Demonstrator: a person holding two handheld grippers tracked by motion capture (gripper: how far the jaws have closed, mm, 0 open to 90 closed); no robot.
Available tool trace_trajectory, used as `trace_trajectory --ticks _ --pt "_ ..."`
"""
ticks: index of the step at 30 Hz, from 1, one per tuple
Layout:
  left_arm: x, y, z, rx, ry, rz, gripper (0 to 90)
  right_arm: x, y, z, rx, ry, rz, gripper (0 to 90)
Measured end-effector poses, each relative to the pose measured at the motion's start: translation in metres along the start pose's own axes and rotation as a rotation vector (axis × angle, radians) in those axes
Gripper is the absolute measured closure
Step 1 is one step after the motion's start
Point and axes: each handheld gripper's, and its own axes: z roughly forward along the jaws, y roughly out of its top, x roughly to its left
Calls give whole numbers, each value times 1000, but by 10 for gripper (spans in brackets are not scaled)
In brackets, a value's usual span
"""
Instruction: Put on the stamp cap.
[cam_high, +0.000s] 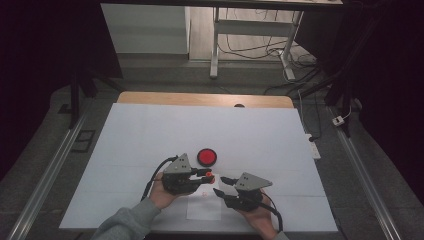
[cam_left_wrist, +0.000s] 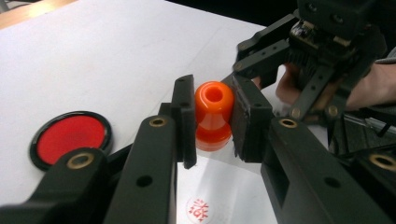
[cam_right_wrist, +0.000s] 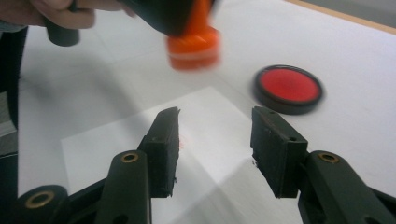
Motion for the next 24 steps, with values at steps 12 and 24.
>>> trace_trajectory --ticks 12,24 --pt "12 2 -16 -9 31 -36 721 -34 -14 -45 -4 -119 57 507" --pt "24 4 -32 -15 91 -51 720 -61 -30 -85 5 -205 90 498"
